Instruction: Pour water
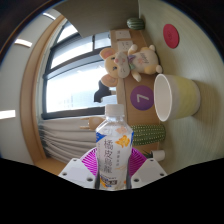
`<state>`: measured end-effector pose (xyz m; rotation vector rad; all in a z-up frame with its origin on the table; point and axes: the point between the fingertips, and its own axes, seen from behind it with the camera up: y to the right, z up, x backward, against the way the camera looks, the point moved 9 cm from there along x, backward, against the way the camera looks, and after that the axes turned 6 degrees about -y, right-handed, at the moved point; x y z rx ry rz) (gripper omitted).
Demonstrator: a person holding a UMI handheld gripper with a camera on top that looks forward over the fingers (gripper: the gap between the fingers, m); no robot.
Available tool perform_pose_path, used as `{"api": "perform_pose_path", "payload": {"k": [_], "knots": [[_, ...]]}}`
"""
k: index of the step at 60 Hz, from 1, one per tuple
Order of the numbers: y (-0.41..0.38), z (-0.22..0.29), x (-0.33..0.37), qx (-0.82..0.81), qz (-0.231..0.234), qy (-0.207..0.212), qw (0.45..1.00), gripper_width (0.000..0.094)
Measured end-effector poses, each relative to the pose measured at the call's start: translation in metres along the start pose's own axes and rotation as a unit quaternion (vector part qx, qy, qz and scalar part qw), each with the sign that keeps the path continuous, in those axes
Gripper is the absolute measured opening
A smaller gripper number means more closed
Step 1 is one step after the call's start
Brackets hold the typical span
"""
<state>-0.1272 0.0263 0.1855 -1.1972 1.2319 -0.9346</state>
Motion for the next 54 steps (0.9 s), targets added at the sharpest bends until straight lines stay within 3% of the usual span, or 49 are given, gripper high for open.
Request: {"api": "perform_pose_path", "payload": {"k": [26,32,44,54], "knots": [[0.014,0.038,-0.012,-0.332,0.093,0.11,0.932,0.0357],[0.012,0.044,-0.01,-0.348,0.1,0.116,0.925,0.0357],[-0.001,0.045,-0.011,-0.308,0.093,0.105,0.941,0.0358],[-0.045,0.03,-0.022,-0.01,0.039,0.019,0.999,0.0357]]}}
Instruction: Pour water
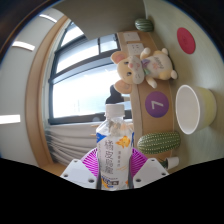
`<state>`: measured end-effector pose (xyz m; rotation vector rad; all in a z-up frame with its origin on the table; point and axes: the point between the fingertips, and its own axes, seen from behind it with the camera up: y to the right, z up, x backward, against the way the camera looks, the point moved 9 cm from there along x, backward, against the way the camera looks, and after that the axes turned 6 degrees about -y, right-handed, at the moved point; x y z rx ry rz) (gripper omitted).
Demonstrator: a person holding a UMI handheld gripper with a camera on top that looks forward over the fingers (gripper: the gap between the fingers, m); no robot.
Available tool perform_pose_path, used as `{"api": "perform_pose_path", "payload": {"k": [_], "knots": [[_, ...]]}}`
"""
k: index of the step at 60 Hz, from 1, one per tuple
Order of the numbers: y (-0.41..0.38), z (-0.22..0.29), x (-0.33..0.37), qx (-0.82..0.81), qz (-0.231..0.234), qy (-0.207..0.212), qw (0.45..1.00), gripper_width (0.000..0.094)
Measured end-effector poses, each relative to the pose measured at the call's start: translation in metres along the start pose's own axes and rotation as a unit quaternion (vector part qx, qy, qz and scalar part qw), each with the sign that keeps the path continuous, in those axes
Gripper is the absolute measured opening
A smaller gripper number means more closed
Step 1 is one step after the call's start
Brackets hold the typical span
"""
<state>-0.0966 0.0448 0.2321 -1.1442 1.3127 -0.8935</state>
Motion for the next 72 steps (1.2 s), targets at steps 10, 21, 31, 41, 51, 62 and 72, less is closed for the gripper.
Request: {"api": "perform_pose_path", "payload": {"k": [10,21,31,41,51,62,72], "knots": [[-0.052,0.006,-0.004,0.343,-0.043,-0.055,0.937,0.0372],[-0.079,0.06,0.003,0.615,-0.147,-0.028,0.774,0.0372],[-0.056,0.141,0.023,0.72,-0.264,0.027,0.641,0.0373],[-0.011,0.198,0.032,0.73,-0.308,0.036,0.609,0.0372],[0.037,0.236,0.036,0.728,-0.345,0.024,0.592,0.0375],[0.075,0.254,0.038,0.705,-0.355,0.017,0.614,0.0374],[0.081,0.258,0.048,0.691,-0.347,0.035,0.633,0.0386]]}}
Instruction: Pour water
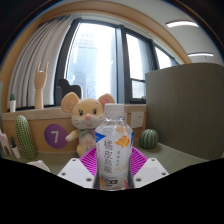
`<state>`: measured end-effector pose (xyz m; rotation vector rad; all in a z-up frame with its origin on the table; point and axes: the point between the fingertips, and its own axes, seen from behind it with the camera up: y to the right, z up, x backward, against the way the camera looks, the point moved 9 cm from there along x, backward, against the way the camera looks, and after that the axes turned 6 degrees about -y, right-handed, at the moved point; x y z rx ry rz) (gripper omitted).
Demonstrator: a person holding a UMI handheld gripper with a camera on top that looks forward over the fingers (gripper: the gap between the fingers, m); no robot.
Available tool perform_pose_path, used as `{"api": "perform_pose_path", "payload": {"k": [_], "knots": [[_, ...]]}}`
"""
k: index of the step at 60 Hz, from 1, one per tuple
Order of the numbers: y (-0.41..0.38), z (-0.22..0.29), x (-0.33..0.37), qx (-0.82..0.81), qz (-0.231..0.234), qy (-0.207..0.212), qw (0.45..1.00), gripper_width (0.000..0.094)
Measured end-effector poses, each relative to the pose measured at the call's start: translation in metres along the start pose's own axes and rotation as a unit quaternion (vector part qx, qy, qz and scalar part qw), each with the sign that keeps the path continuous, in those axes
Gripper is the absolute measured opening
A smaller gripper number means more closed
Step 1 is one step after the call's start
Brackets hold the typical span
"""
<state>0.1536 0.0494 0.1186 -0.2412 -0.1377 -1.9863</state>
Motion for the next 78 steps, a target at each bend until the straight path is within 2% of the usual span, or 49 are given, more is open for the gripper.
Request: {"api": "perform_pose_path", "payload": {"k": [3,12,15,18,20,30,40,60,67,78], "knots": [[-0.001,-0.001,0.001,-0.004,0.0,0.006,1.0,0.0386],[-0.003,-0.003,-0.001,0.018,0.001,0.005,1.0,0.0527],[-0.002,-0.006,0.001,0.018,0.0,-0.011,1.0,0.0583],[0.0,-0.012,0.006,0.024,-0.001,-0.033,0.999,0.0698],[0.0,-0.015,0.01,0.025,0.001,-0.044,0.999,0.0725],[-0.01,-0.029,0.053,0.012,0.042,-0.067,0.997,0.0744],[-0.023,-0.048,0.123,0.018,0.058,-0.081,0.995,0.0745],[-0.064,-0.033,0.263,0.033,0.156,-0.05,0.986,0.0746],[-0.081,-0.027,0.296,0.035,0.185,-0.035,0.981,0.0745],[-0.105,-0.031,0.328,0.056,0.22,-0.035,0.973,0.0745]]}}
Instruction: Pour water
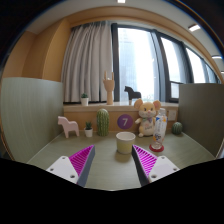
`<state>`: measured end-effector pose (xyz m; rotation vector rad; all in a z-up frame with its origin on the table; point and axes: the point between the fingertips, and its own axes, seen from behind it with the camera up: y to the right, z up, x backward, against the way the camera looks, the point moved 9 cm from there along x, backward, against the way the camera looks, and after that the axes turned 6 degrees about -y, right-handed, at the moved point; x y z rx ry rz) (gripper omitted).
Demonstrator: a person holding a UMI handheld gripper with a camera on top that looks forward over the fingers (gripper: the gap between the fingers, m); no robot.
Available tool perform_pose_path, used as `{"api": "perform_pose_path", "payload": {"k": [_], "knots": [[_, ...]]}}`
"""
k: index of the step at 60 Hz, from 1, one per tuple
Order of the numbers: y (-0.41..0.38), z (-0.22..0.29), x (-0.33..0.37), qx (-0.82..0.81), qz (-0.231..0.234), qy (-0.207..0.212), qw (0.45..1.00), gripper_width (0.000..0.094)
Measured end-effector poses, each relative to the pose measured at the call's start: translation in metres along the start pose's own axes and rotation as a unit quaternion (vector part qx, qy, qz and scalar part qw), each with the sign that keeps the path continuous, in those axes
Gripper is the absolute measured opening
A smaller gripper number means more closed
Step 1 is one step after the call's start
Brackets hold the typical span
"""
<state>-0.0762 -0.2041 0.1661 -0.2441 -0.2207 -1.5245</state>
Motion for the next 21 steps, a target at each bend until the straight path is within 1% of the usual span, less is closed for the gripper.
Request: {"api": "perform_pose_path", "payload": {"k": [7,21], "knots": [[-0.013,-0.003,0.009,0.011,0.01,-0.003,1.0,0.0743],[-0.021,-0.005,0.019,0.021,0.012,-0.005,1.0,0.0742]]}}
